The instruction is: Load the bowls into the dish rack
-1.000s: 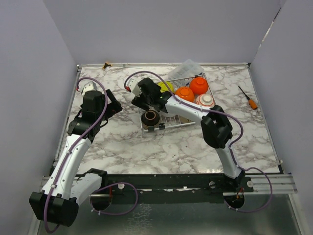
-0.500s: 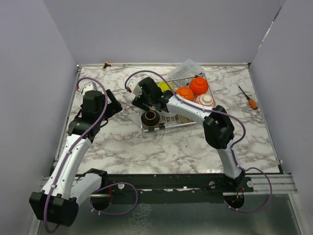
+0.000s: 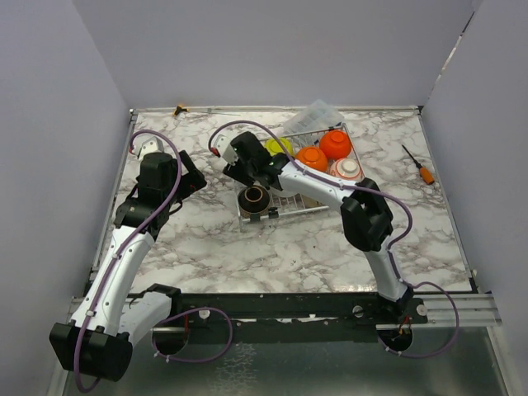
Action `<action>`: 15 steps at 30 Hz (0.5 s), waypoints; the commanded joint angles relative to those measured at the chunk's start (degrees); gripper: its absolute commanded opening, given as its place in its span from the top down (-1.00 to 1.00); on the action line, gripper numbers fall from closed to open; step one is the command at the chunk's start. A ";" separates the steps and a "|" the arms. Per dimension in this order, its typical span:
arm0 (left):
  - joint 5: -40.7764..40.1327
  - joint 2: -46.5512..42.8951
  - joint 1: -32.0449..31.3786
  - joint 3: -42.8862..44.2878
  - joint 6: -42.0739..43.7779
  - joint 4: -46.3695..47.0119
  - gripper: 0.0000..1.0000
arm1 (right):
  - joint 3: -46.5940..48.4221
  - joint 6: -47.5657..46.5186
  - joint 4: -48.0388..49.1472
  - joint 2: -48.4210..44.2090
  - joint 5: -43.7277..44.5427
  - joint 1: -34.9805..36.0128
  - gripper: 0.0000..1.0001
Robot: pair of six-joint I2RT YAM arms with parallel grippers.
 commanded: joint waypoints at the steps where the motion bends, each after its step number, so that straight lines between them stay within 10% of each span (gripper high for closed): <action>1: 0.68 0.09 0.27 0.72 -0.28 -0.92 -0.98 | 3.21 0.48 -0.76 3.43 3.64 -0.11 -0.38; 15: 0.38 0.36 0.23 0.98 0.24 -0.91 -0.98 | 1.55 -4.92 -1.50 4.01 7.88 -0.06 -0.18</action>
